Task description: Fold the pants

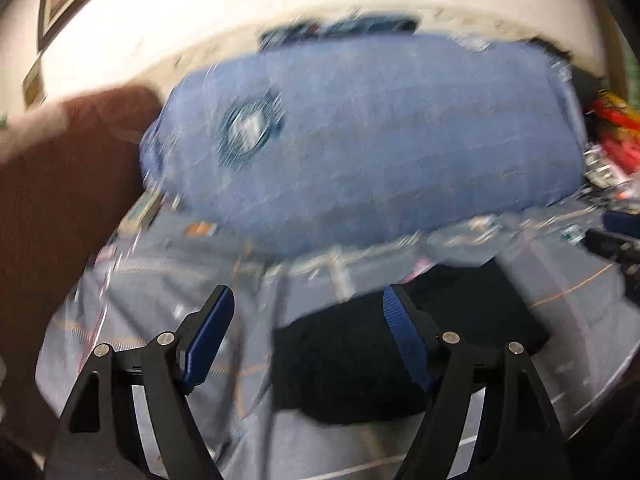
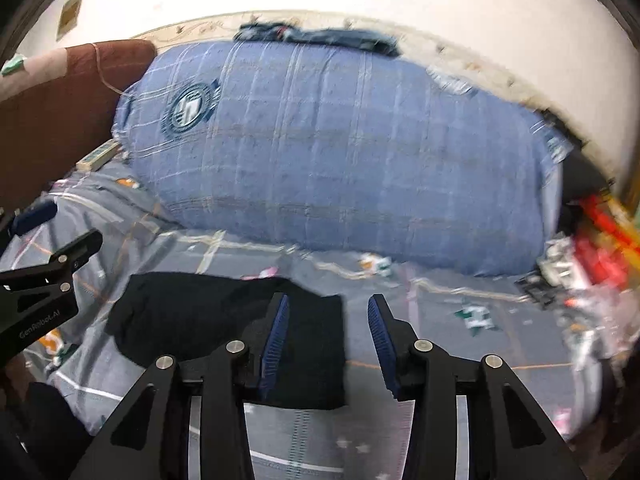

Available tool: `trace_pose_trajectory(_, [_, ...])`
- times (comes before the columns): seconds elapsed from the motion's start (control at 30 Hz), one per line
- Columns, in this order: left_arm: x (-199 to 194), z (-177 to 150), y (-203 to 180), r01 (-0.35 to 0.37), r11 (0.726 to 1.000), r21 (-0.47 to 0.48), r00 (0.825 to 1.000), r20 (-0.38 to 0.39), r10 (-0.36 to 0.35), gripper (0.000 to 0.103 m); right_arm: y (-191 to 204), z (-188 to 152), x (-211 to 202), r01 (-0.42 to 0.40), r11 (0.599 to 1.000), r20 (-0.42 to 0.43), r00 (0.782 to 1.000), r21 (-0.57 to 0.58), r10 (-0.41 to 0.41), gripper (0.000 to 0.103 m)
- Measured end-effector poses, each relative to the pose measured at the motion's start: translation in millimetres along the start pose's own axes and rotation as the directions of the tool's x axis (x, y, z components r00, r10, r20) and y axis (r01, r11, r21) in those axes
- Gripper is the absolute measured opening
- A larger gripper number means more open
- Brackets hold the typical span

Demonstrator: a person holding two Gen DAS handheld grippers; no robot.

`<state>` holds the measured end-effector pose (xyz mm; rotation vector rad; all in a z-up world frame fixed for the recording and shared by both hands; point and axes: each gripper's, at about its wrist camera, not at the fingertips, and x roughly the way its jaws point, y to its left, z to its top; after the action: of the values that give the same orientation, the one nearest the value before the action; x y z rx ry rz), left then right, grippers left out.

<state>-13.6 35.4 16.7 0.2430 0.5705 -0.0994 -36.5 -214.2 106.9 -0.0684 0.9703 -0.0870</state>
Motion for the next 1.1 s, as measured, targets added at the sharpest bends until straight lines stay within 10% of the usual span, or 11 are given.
trace_pose_trajectory(0.3, [89, -93, 61, -0.126, 0.978, -0.166, 0.942, -0.328, 0.066, 0.077, 59, -20, 124, -0.203, 0.979, -0.245, 0.948, 0.026, 0.203, 0.043])
trace_pose_trajectory(0.47, [105, -103, 64, -0.101, 0.968, -0.23, 0.945, -0.325, 0.021, 0.077, 107, -20, 174, -0.221, 0.974, -0.312, 0.929, -0.042, 0.198, 0.043])
trace_pose_trajectory(0.6, [115, -106, 62, -0.039, 0.96, -0.276, 0.951, -0.305, -0.048, 0.077, 118, -39, 223, -0.202, 0.979, -0.458, 0.87, 0.006, 0.183, 0.044])
trace_pose_trajectory(0.73, [124, -104, 62, 0.005, 0.95, -0.313, 0.951, -0.293, -0.102, 0.077, 126, -13, 211, -0.241, 0.97, -0.417, 0.885, -0.027, 0.209, 0.045])
trace_pose_trajectory(1.1, [123, -105, 49, 0.145, 0.913, -0.38, 0.937, -0.244, -0.251, 0.078, 235, 55, 237, -0.587, 0.733, -0.488, 0.779, -0.344, 0.394, 0.057])
